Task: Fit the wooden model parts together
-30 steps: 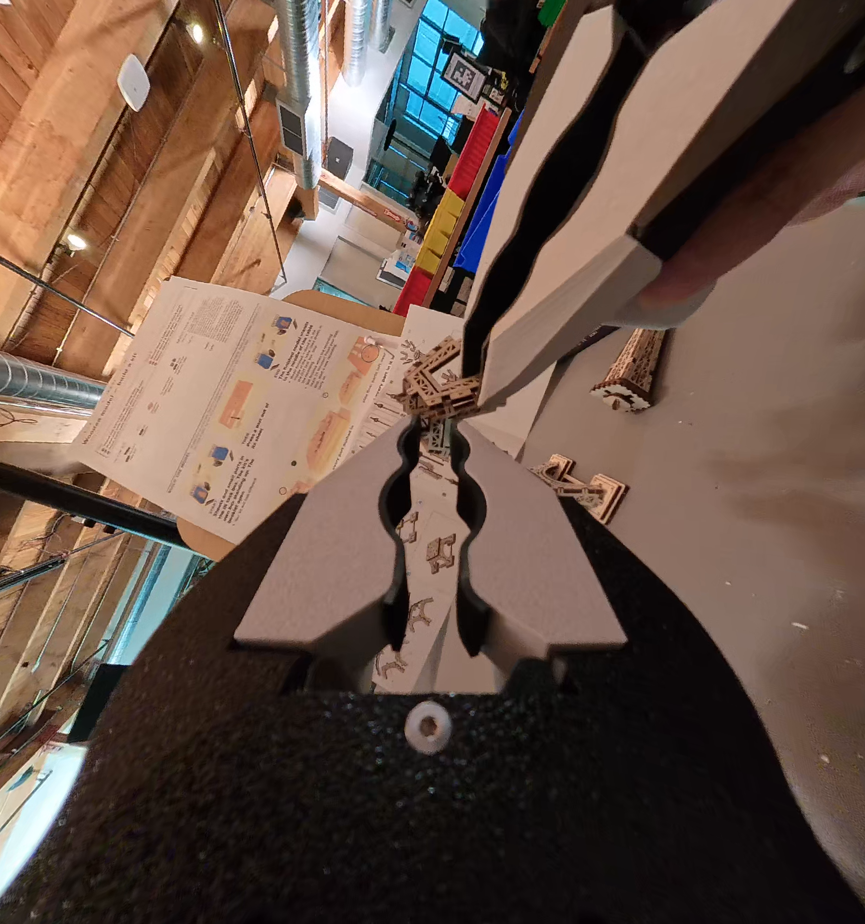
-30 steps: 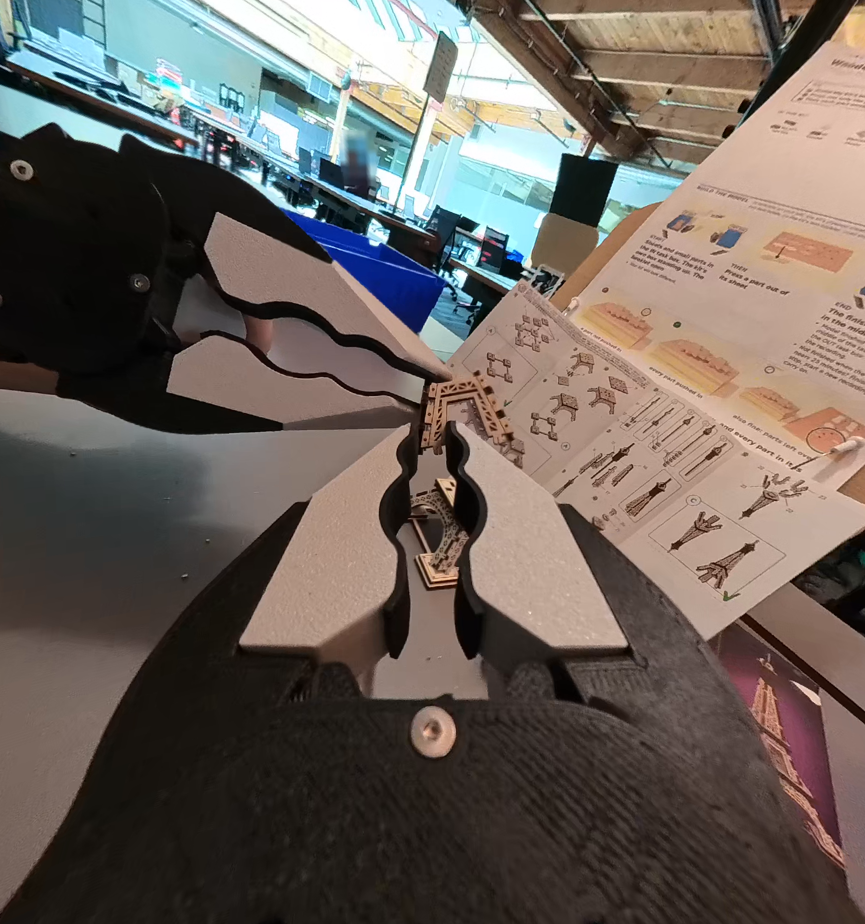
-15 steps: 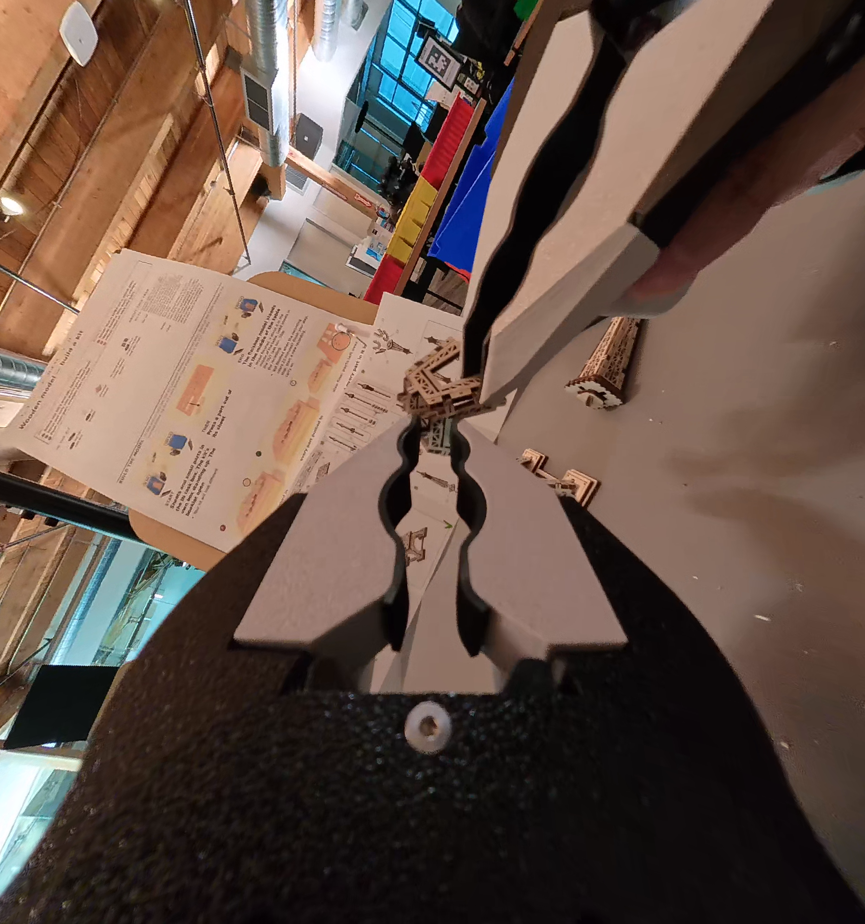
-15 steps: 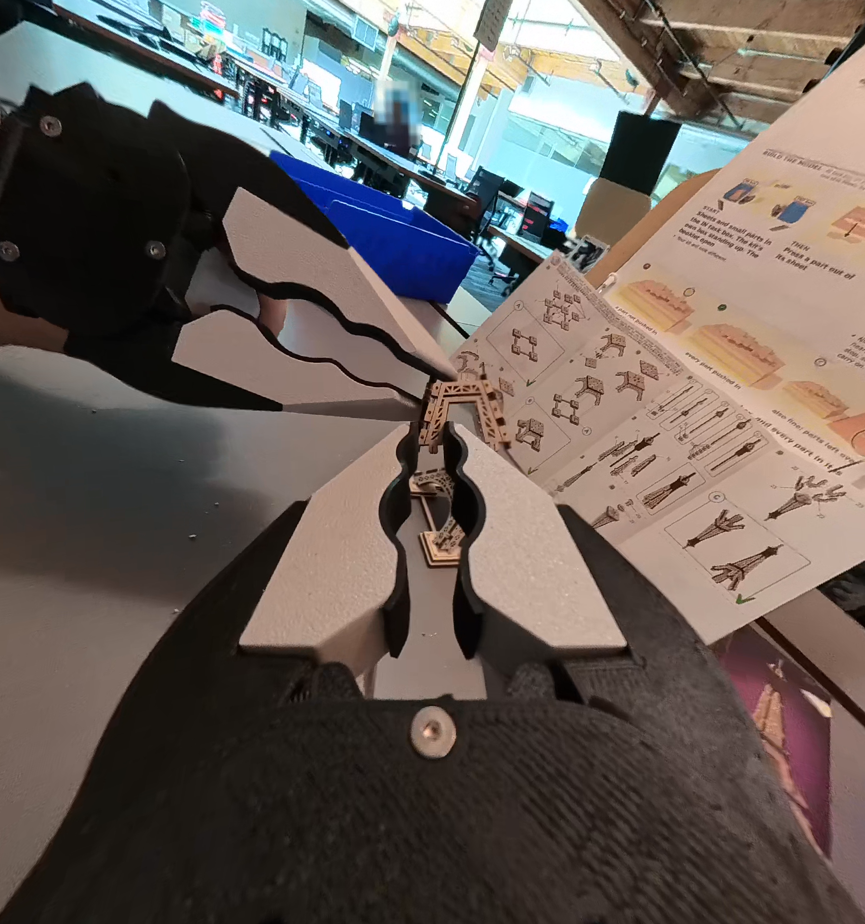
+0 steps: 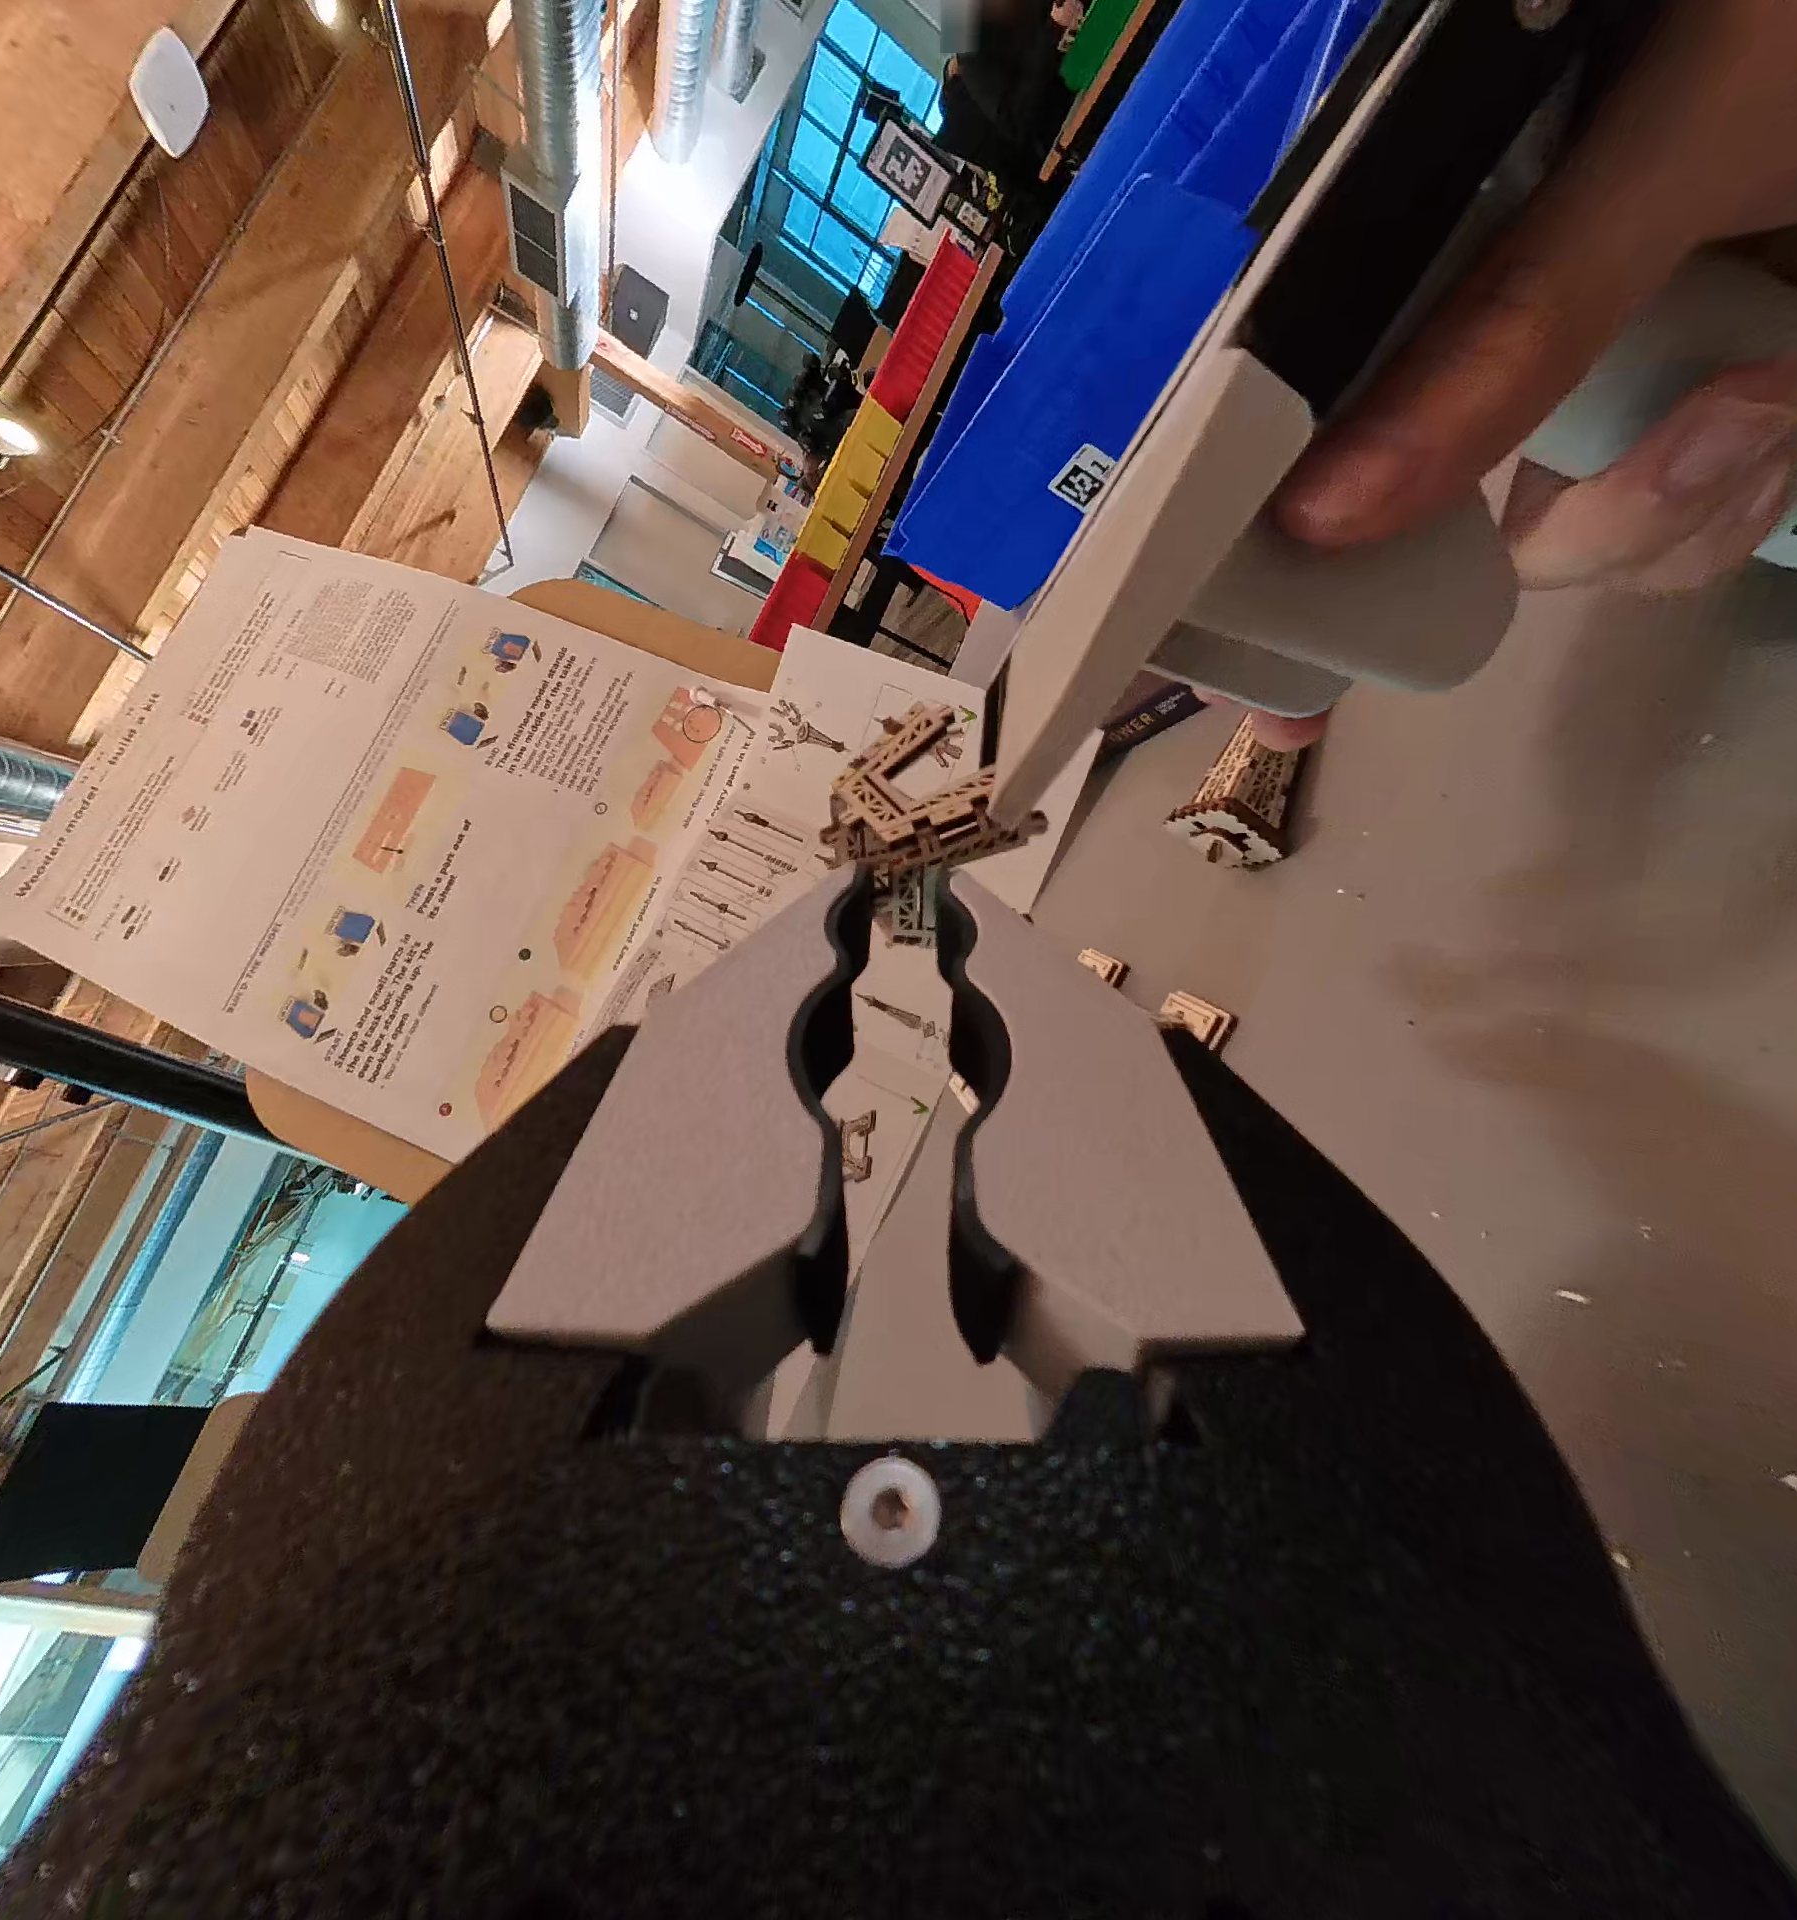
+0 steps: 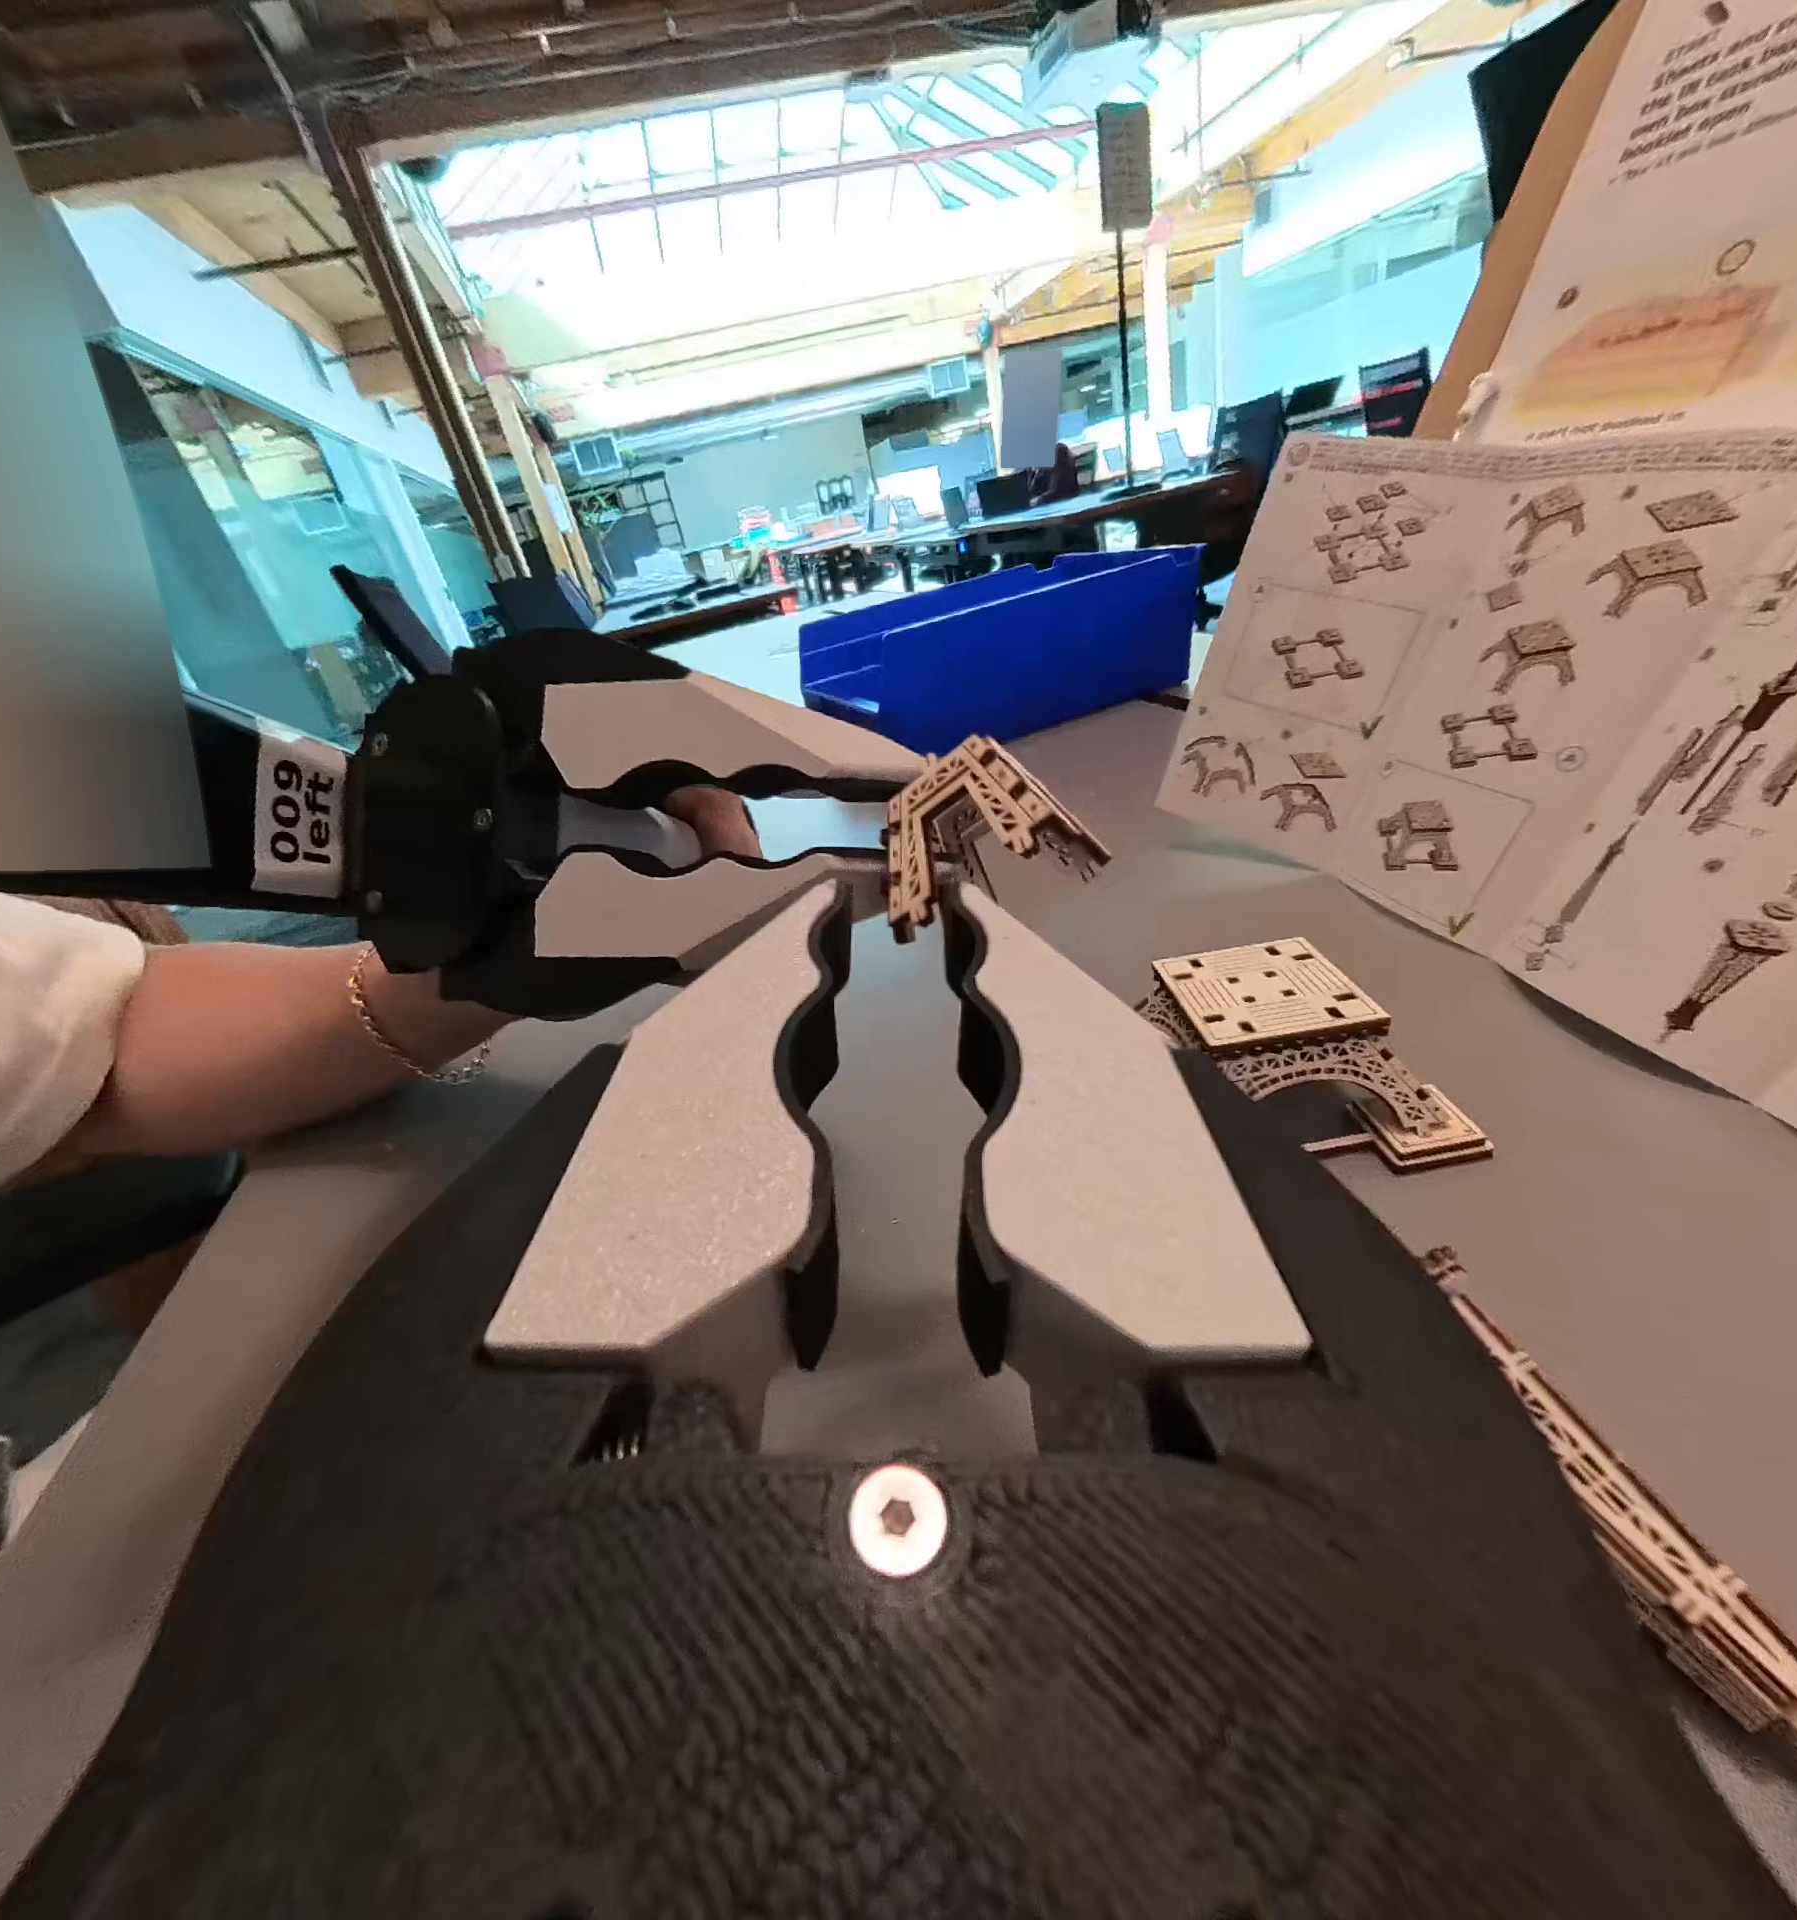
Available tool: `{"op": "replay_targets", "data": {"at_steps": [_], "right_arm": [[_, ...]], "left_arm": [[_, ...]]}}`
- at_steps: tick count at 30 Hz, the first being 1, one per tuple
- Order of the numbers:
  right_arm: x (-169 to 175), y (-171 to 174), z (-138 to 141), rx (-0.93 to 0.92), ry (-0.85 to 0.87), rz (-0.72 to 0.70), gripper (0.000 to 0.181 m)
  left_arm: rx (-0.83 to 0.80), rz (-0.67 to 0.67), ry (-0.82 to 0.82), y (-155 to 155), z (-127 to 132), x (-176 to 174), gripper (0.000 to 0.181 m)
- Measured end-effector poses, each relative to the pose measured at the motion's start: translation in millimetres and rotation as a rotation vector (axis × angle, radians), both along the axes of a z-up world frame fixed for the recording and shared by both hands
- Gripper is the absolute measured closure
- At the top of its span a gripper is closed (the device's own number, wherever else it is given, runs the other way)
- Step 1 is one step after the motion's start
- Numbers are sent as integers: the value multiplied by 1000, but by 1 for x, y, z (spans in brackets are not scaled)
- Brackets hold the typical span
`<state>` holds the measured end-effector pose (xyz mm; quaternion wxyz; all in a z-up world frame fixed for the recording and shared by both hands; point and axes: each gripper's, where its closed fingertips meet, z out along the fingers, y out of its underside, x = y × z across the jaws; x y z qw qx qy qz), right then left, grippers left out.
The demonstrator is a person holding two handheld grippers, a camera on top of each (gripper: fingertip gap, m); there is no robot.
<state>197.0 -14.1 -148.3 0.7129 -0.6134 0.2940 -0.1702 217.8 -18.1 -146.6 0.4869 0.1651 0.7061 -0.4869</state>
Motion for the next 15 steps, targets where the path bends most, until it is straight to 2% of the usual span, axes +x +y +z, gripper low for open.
{"op": "replay_targets", "data": {"at_steps": [2,15], "right_arm": [[2,-1,0,-20,-14,-29,173],[5,0,-7,-139,-58,-75,174]], "left_arm": [[0,2,-2,0,0,0,172],[34,6,69,1,-8,4,172]]}}
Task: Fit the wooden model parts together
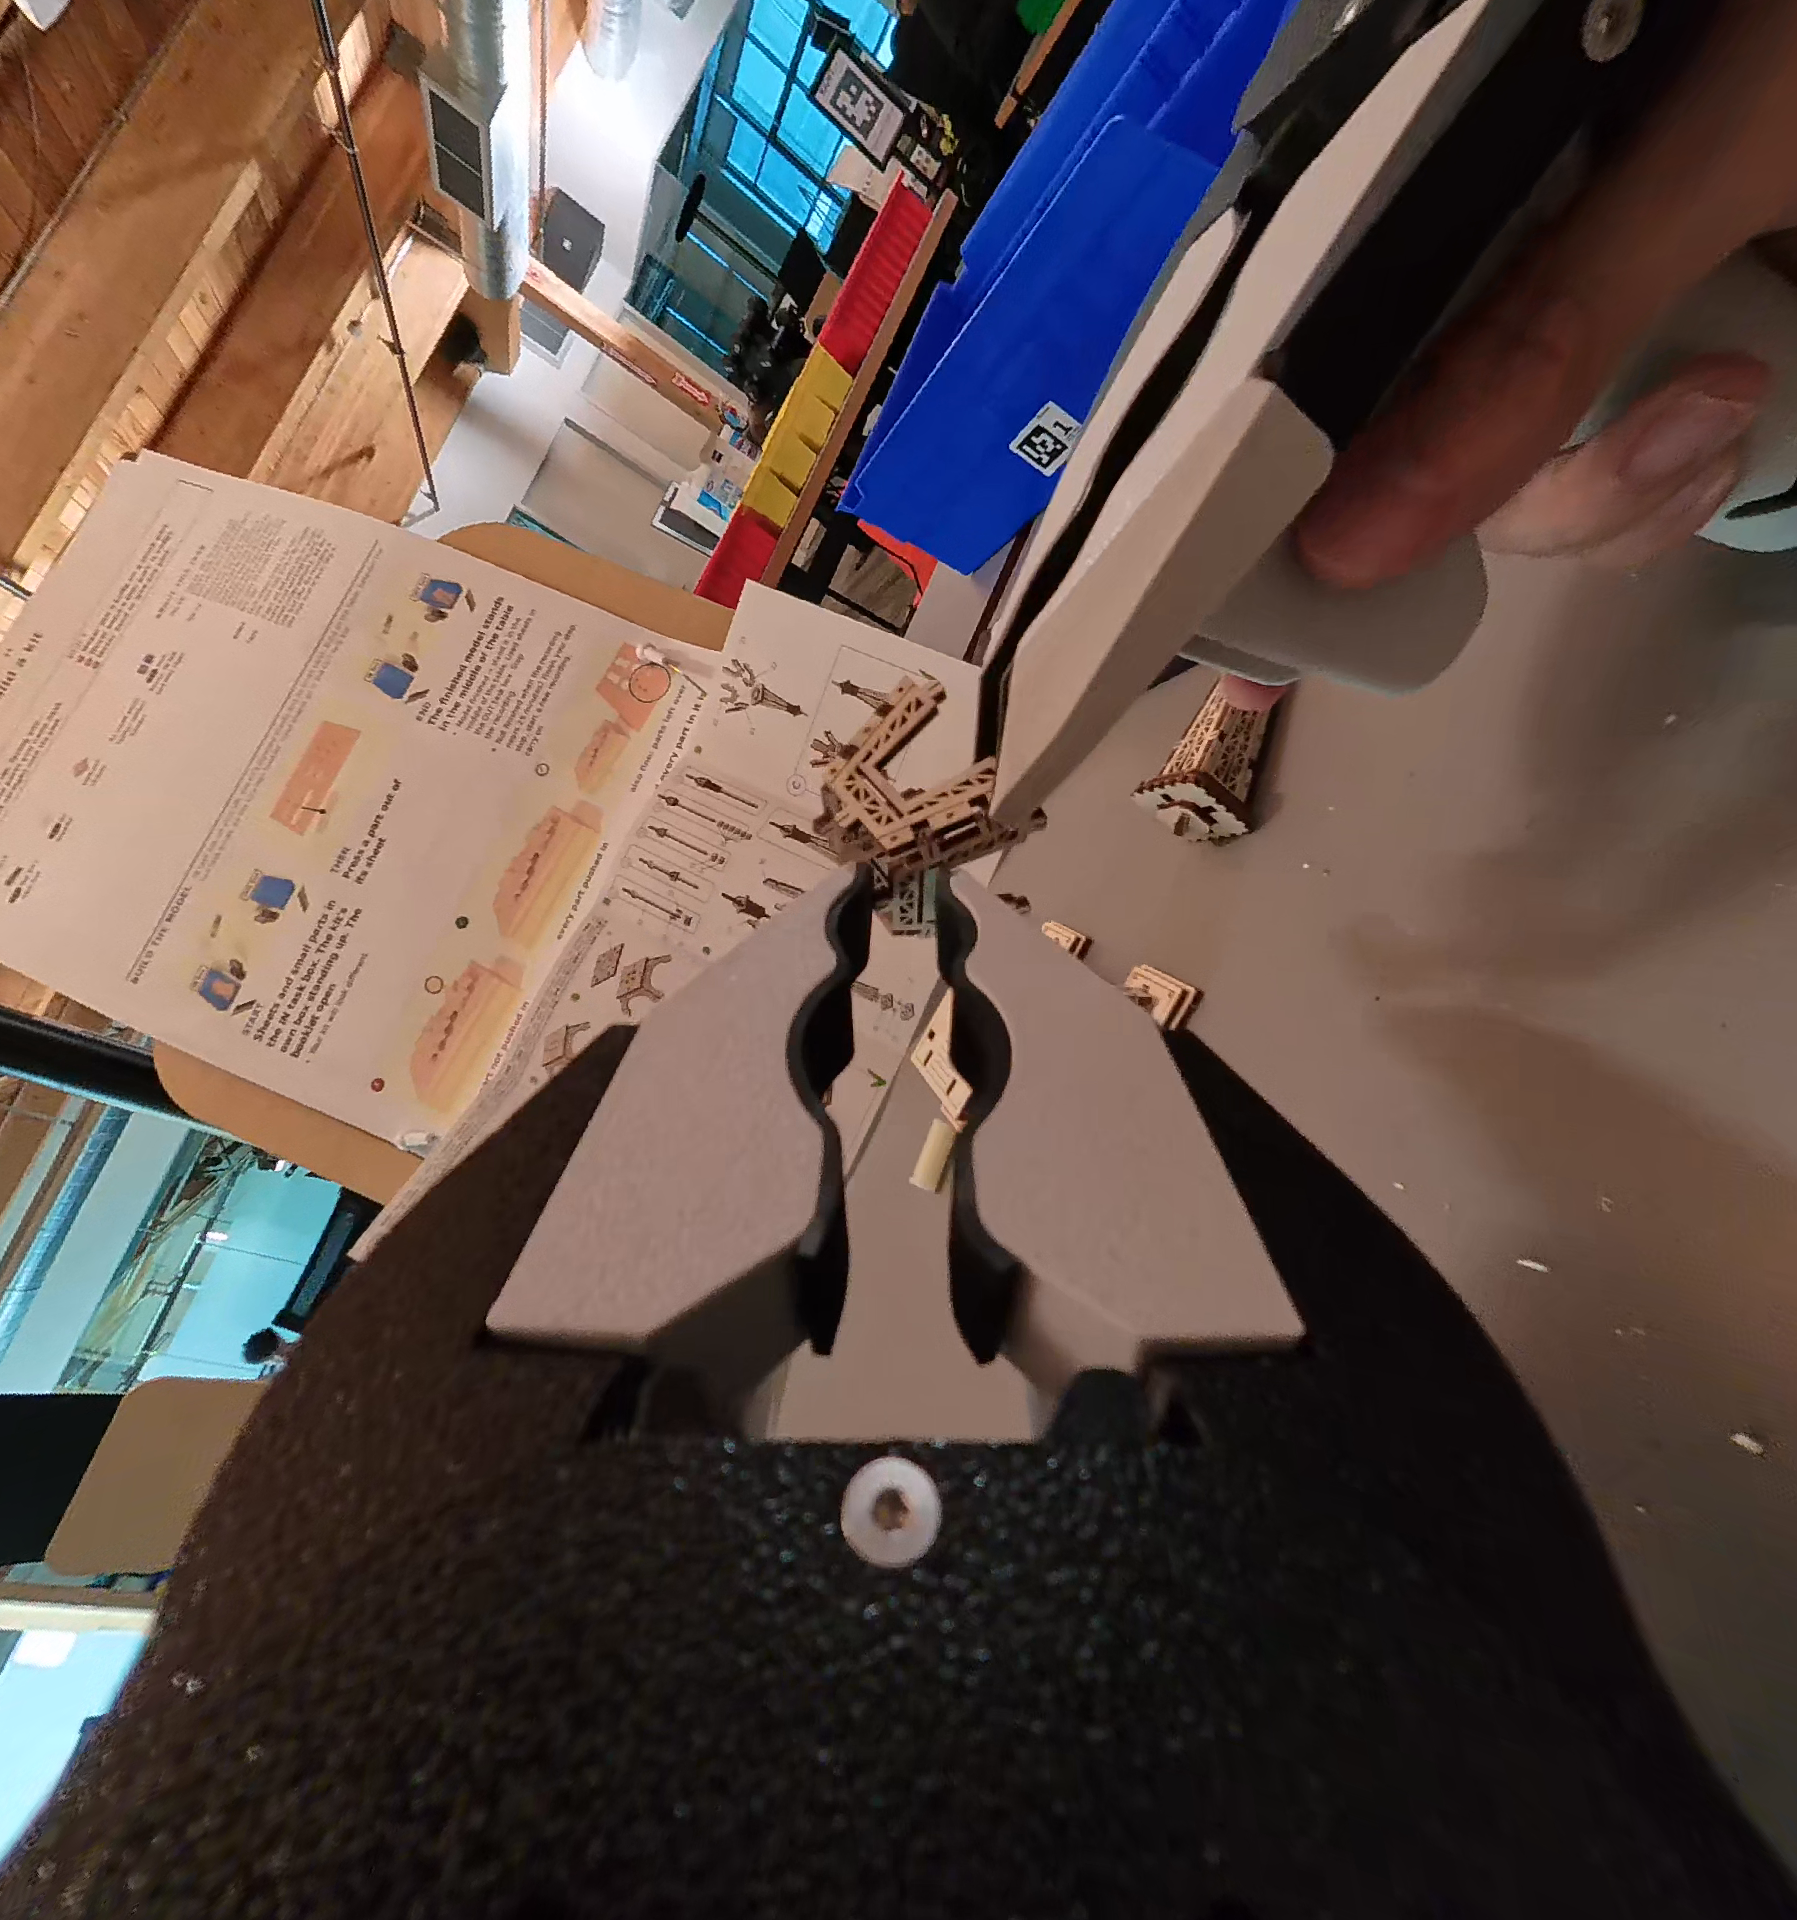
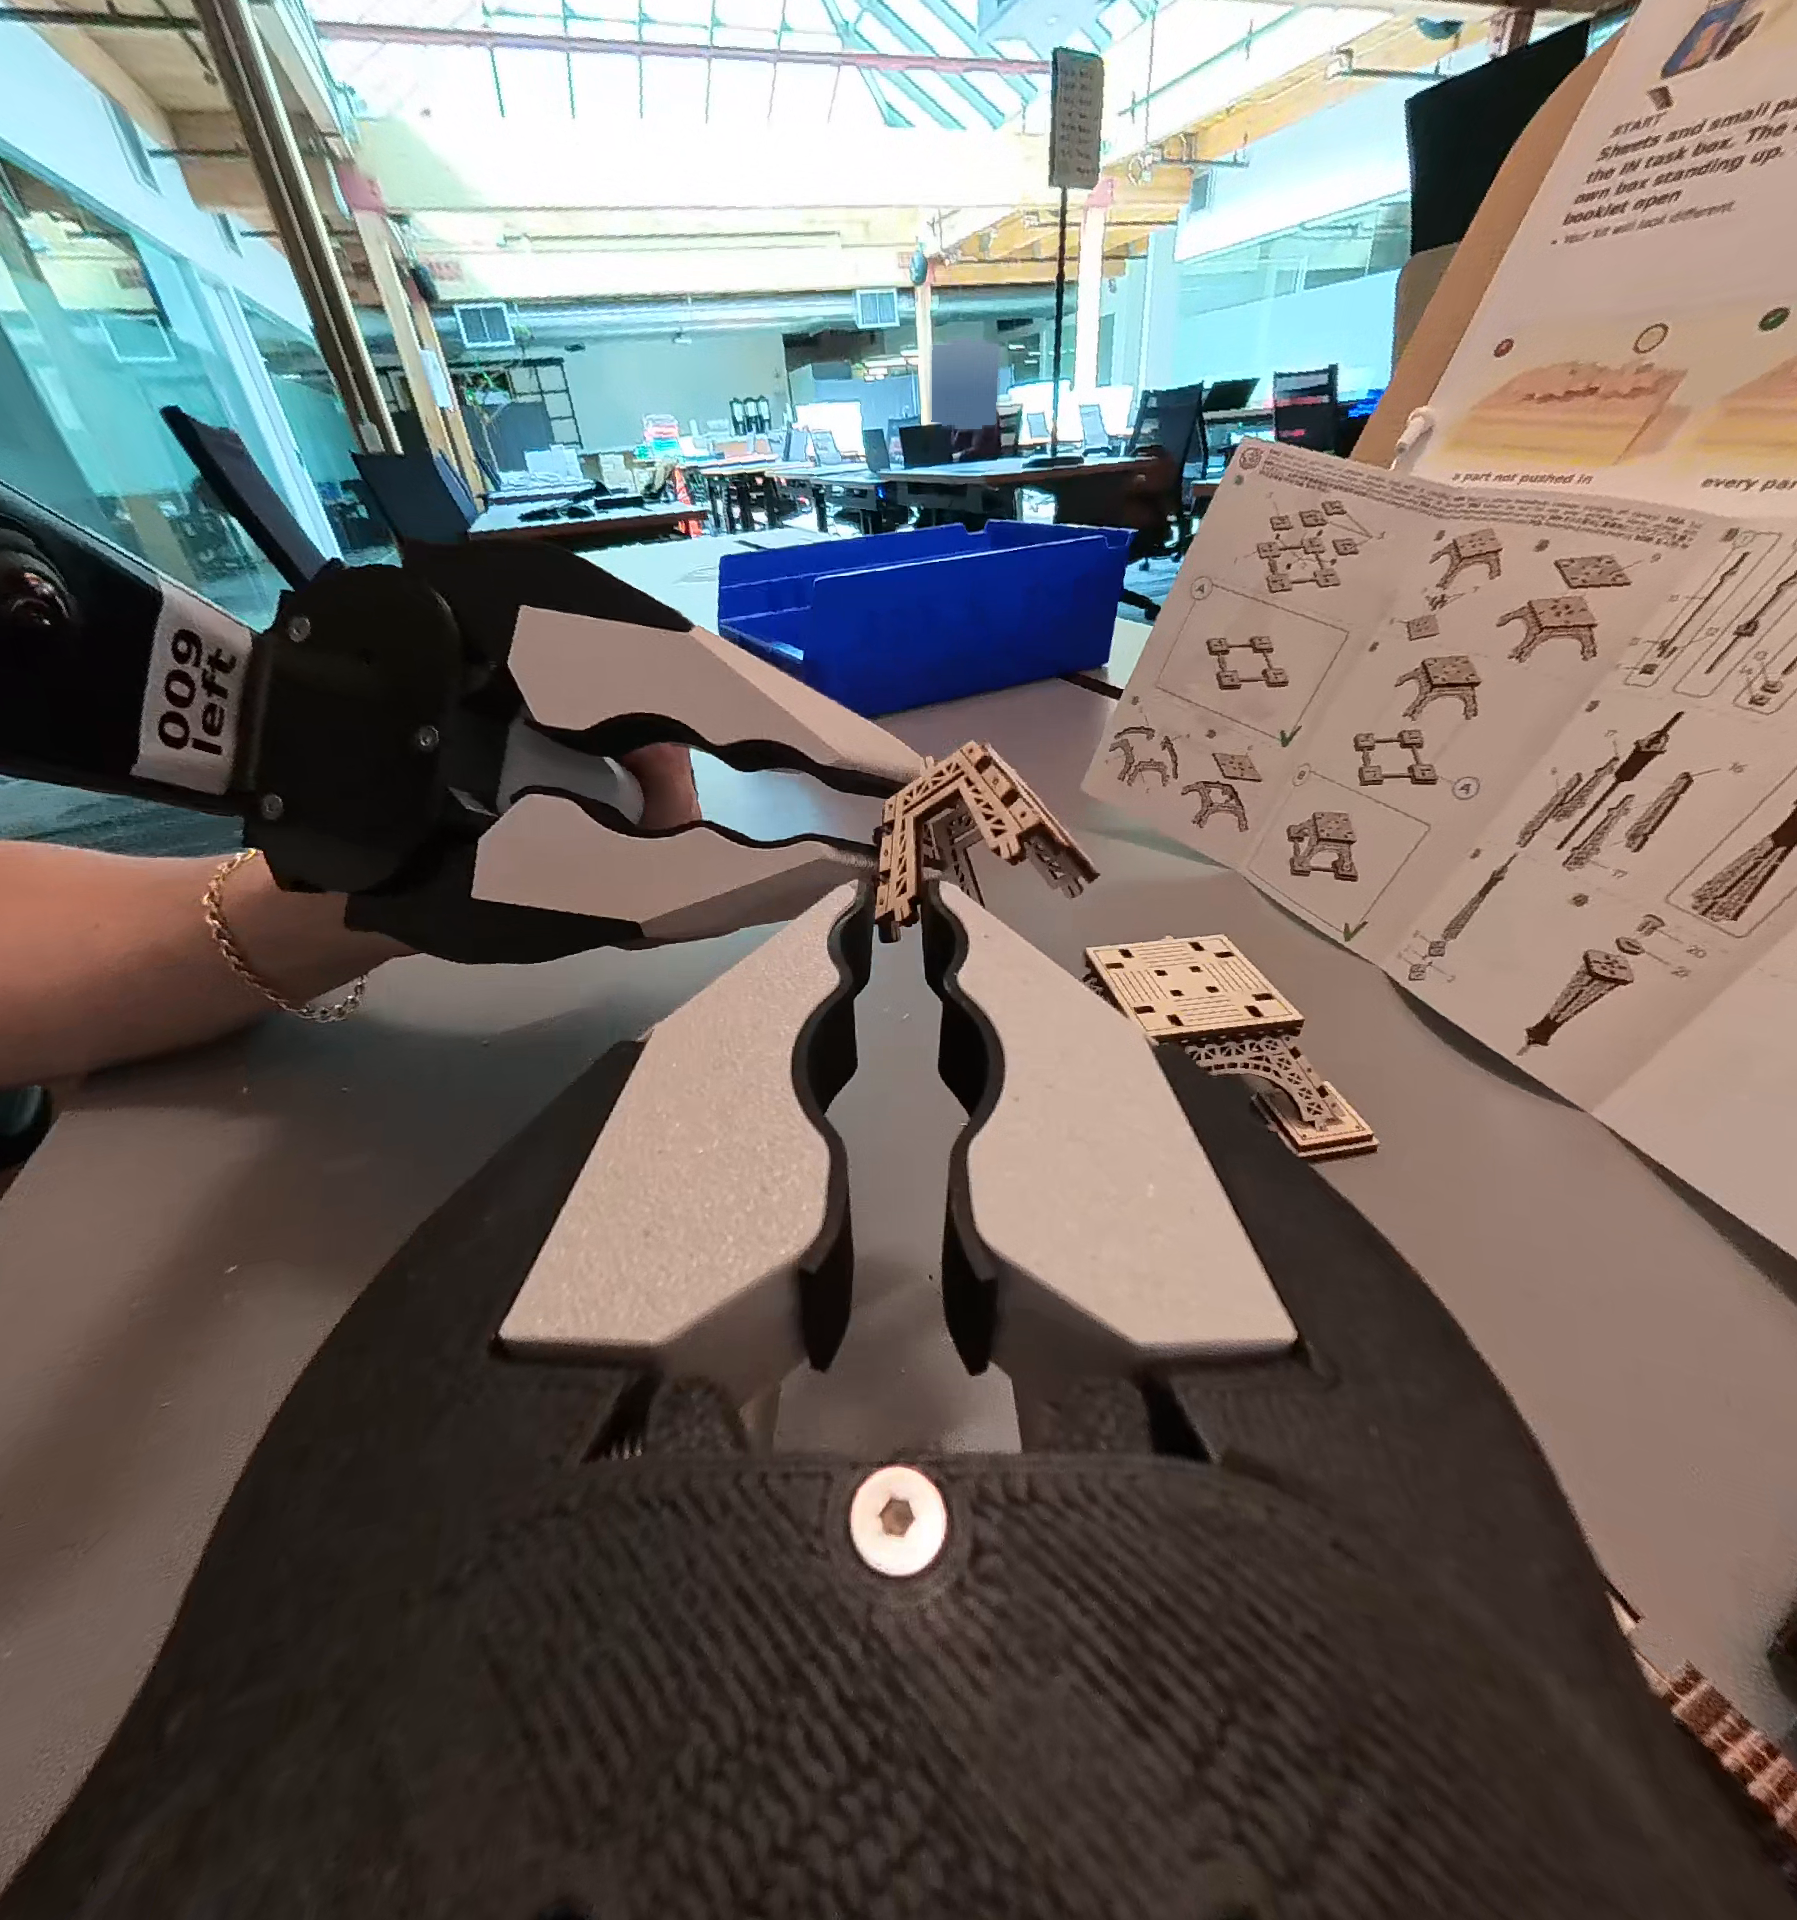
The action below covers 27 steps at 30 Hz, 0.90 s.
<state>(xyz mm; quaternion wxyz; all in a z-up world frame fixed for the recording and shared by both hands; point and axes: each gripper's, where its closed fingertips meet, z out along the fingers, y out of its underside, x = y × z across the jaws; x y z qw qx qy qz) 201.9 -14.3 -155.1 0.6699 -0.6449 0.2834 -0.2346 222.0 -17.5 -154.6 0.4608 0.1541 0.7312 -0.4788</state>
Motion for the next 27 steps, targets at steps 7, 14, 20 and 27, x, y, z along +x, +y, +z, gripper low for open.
{"op": "replay_targets", "data": {"at_steps": [7,14,20,27], "right_arm": [[0,-2,0,32,30,15,174],[5,-5,1,-278,-197,-198,154],[7,-6,0,-383,-261,-269,167],[9,-5,-7,-503,-318,-295,171]], "left_arm": [[2,-1,24,0,0,-1,172],[49,58,-55,0,0,0,172],[69,70,-58,-5,-4,-5,172],[41,69,89,-6,-13,-2,172]]}}
